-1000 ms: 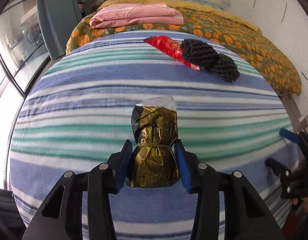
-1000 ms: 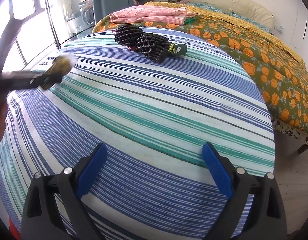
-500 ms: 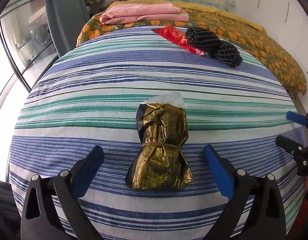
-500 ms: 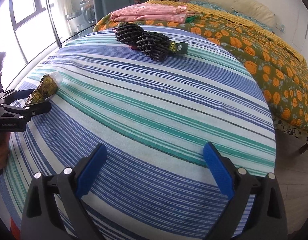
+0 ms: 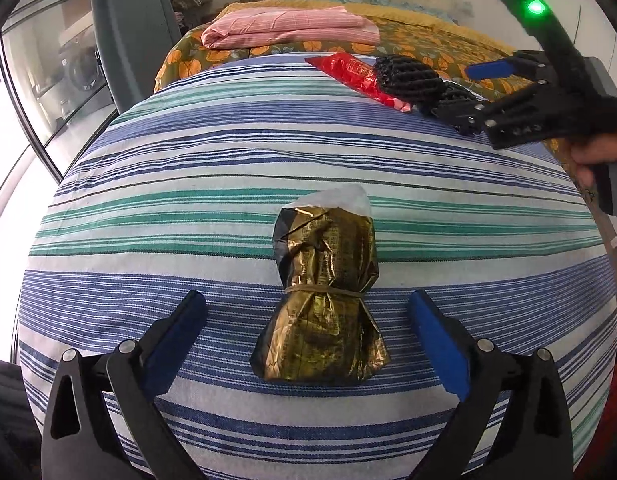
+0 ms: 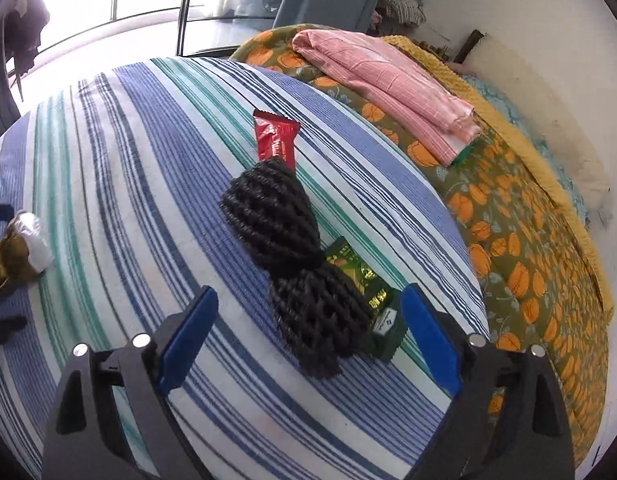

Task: Collect trash
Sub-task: 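Hold the gold package in the left tool while the right tool grasps the black mesh nets, then carry gold package and black nets to the wastebasket and open both tools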

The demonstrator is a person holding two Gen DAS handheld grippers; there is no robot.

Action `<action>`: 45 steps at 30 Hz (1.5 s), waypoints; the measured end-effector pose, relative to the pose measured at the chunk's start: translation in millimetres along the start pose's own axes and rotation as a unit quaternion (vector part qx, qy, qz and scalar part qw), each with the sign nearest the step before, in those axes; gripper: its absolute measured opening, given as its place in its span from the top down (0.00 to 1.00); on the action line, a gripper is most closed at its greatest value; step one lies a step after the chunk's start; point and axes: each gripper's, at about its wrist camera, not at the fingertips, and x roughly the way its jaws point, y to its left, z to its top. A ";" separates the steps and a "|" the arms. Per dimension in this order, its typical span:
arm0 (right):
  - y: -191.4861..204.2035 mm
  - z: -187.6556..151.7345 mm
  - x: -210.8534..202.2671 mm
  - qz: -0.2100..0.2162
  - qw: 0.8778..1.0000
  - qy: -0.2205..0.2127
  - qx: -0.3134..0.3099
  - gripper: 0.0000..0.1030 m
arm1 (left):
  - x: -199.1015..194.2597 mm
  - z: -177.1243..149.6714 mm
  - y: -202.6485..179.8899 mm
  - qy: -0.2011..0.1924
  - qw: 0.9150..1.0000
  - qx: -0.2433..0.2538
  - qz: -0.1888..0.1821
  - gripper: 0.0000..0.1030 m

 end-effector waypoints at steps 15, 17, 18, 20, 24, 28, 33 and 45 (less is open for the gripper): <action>-23.5 -89.0 -71.7 0.177 0.915 0.149 0.331 0.54 | 0.1 0.1 0.0 0.000 1.000 0.000 0.000 0.04; -15.1 -102.6 -67.7 0.178 0.906 0.170 0.345 0.52 | 0.2 0.2 -0.3 0.000 1.000 0.000 0.002 0.04; -10.9 -107.6 -66.4 0.176 0.905 0.173 0.347 0.51 | 0.5 0.1 -0.5 0.000 1.000 0.000 0.002 0.04; -4.5 -115.9 -64.2 0.183 0.900 0.169 0.358 0.45 | 0.8 0.1 0.5 0.000 1.000 0.001 -0.003 0.04; 1.1 -123.1 -67.1 0.203 0.894 0.147 0.371 0.33 | -6.4 -4.0 16.0 -0.012 0.998 -0.004 -0.063 0.04; 9.6 -115.5 -77.7 0.178 0.923 0.133 0.315 0.30 | -16.0 -10.7 28.2 -0.006 0.996 -0.009 -0.087 0.04; 16.1 -105.7 -87.1 0.128 0.954 0.114 0.245 0.29 | -20.7 -3.0 20.2 -0.007 0.997 -0.004 -0.076 0.04; 35.3 -101.6 -76.2 0.073 0.968 0.113 0.210 0.63 | -15.2 3.9 -8.7 0.009 0.998 0.054 0.001 0.25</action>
